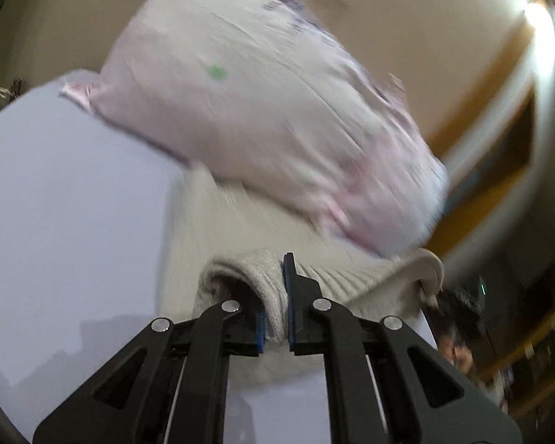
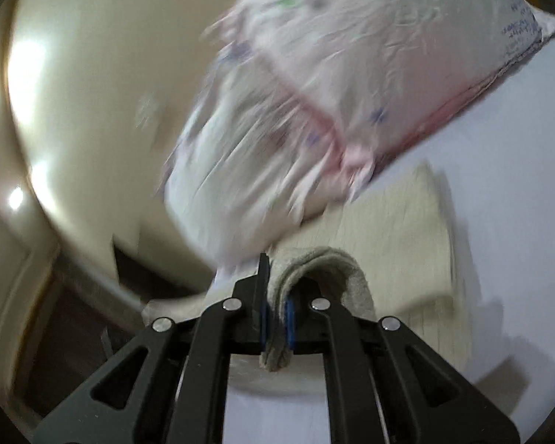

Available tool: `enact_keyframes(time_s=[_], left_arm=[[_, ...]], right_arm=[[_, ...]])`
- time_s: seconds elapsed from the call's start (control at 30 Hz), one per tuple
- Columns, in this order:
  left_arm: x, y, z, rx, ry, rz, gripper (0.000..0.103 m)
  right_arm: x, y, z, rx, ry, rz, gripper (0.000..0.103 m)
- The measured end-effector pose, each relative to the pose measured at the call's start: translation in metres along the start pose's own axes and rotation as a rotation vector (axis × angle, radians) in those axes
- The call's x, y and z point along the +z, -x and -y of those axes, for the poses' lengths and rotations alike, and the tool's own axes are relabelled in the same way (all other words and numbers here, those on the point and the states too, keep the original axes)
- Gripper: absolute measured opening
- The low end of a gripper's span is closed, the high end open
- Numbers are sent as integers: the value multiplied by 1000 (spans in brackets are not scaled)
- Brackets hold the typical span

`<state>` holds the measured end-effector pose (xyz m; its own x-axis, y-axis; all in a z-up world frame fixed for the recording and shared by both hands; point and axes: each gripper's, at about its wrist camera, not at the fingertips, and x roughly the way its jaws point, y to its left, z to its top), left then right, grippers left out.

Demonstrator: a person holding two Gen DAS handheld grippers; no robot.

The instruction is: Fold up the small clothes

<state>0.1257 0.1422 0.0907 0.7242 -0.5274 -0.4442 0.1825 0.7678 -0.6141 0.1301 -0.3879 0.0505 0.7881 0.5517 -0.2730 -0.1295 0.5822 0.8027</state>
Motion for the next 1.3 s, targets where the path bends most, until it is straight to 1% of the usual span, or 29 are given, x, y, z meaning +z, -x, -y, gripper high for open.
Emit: enact_keyframes(time_s=[0.07,0.1,0.17,0.2,0.23,0.3,0.33,0.37,0.4,0.43,0.47,0.5,0.53,0.57,0.6,0.73,0.77,0.8,0.83,0.87,0.93,0.97,1.0,1.03,1.07,1.1,1.17,1.27,1.3], left_arm=[[30,-52,-7,69,2,-10,8],[36,-70,-9,88,3,-29,8],[43,-110,-16,136,2,-92,8],[43,-128,-20,167,0,-121,8],[43,-137,-24,182,2,-134,8],[43,-143,-37,176,37,-156,8],[43,-140,-44,147,70,-166,8],[41,-133,-50,123,95,-169,13],[43,-124,-54,91,123,-161,28],[42,-114,-55,76,127,-140,42],[40,-100,-54,62,122,-108,71],[35,-79,-53,69,106,-53,91],[33,-71,-51,87,98,-31,93],[27,-61,-52,112,90,-31,93],[25,-58,-54,117,93,-53,93],[3,-67,-59,139,121,-186,91],[0,-69,-60,139,123,-204,88],[-8,-74,-61,141,136,-239,82],[-13,-77,-62,129,155,-258,78],[-15,-76,-60,136,152,-238,76],[-20,-74,-60,152,175,-227,65],[-22,-73,-63,145,208,-232,43],[-26,-74,-70,106,274,-244,25],[-27,-73,-75,74,323,-239,24],[-27,-72,-75,32,354,-222,20],[-23,-70,-70,15,348,-211,18],[-13,-67,-45,-51,307,-177,17],[8,-72,23,-216,190,-144,15],[13,-81,54,-292,138,-145,15]], right_arm=[[23,-40,24,-91,-62,14,7],[27,-55,31,-121,-85,6,7],[34,-86,54,-212,-150,-18,7],[34,-96,61,-230,-178,-25,7],[33,-104,68,-246,-207,-30,7],[36,-107,72,-243,-219,-3,11],[33,-103,73,-234,-216,0,19],[33,-100,72,-218,-213,6,34],[31,-94,68,-194,-198,21,45],[31,-90,64,-174,-178,43,64],[33,-85,57,-172,-149,71,91],[33,-78,50,-207,-125,100,101],[34,-67,44,-259,-99,144,101],[34,-59,40,-288,-76,176,101],[35,-55,40,-288,-64,179,101],[38,-60,53,-279,-113,129,101],[37,-65,55,-272,-126,112,101],[36,-68,55,-270,-132,102,101],[35,-69,54,-272,-129,100,101],[33,-69,53,-269,-124,99,101],[32,-69,50,-243,-123,95,101],[32,-69,50,-224,-127,86,101],[32,-70,49,-213,-131,80,101],[32,-72,48,-198,-135,71,101],[33,-73,47,-187,-136,63,101],[34,-72,47,-172,-133,54,101],[36,-70,44,-153,-121,52,101],[42,-60,38,-134,-93,75,101],[46,-53,36,-128,-82,94,101]])
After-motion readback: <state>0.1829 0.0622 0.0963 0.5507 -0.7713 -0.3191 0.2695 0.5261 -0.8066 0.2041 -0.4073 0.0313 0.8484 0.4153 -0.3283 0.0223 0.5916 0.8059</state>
